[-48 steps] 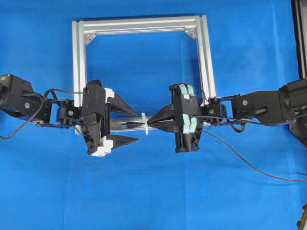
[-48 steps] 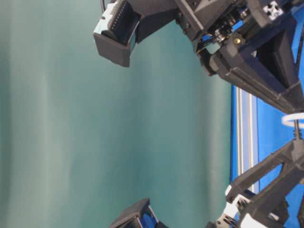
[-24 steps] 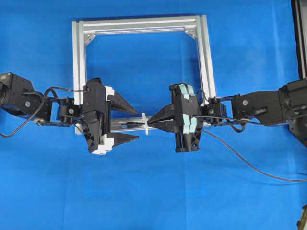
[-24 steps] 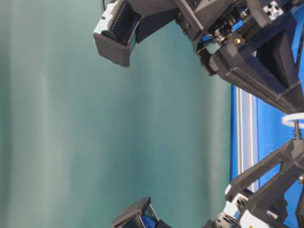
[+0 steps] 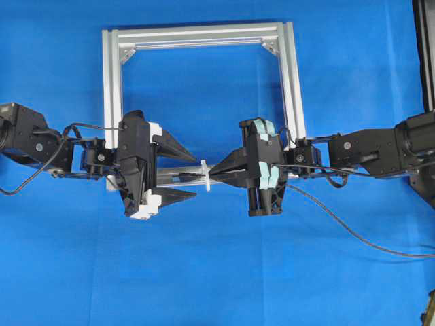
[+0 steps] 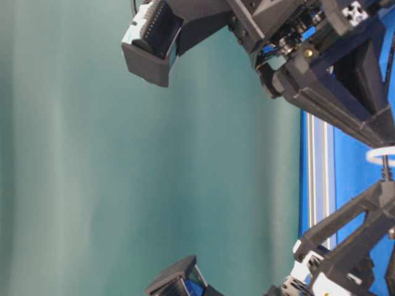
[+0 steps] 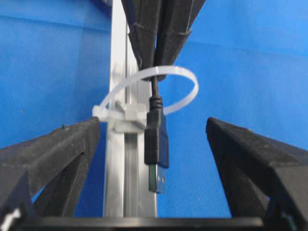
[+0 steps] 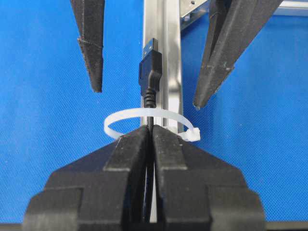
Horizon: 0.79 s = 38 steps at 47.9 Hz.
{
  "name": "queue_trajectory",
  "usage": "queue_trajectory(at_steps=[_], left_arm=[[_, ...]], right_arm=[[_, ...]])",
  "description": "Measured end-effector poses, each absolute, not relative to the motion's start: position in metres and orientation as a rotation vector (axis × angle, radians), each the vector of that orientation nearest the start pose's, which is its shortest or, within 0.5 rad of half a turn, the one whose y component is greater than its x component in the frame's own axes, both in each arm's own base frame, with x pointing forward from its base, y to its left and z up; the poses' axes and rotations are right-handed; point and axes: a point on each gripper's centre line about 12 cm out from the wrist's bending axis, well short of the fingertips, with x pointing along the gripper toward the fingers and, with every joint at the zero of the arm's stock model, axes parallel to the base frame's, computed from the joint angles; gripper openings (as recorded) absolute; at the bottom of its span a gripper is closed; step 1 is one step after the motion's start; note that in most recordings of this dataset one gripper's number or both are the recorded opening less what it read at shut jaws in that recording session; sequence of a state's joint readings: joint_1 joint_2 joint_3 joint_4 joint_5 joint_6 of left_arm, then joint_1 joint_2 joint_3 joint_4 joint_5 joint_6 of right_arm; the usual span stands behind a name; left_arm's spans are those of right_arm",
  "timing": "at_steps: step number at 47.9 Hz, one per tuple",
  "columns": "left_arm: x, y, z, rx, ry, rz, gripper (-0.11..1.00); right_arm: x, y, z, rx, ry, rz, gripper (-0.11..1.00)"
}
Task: Insert the wire through the string loop located in the center.
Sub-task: 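Open the left gripper around the plug and close it on the plug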
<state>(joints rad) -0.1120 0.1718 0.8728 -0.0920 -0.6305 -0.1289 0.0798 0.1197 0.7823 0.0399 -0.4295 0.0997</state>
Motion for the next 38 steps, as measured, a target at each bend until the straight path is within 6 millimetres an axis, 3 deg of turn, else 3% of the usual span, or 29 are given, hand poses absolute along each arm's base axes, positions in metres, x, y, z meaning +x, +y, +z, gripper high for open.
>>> queue_trajectory(at_steps=[9, 13, 38], left_arm=[[0.3661, -0.0354, 0.1027, -0.167, 0.445, -0.014, 0.25], [0.3660, -0.0354, 0.1026, -0.167, 0.447, -0.013, 0.07], [0.3663, -0.0345, 0.1025, -0.167, 0.450, -0.012, 0.07]], right_arm=[[0.3851, 0.0288, 0.1286, 0.111, 0.476, 0.030, -0.02], [0.3853, 0.0282, 0.1288, 0.108, 0.474, 0.029, -0.02], [0.3850, 0.0276, 0.1281, 0.108, 0.480, 0.027, -0.02]])
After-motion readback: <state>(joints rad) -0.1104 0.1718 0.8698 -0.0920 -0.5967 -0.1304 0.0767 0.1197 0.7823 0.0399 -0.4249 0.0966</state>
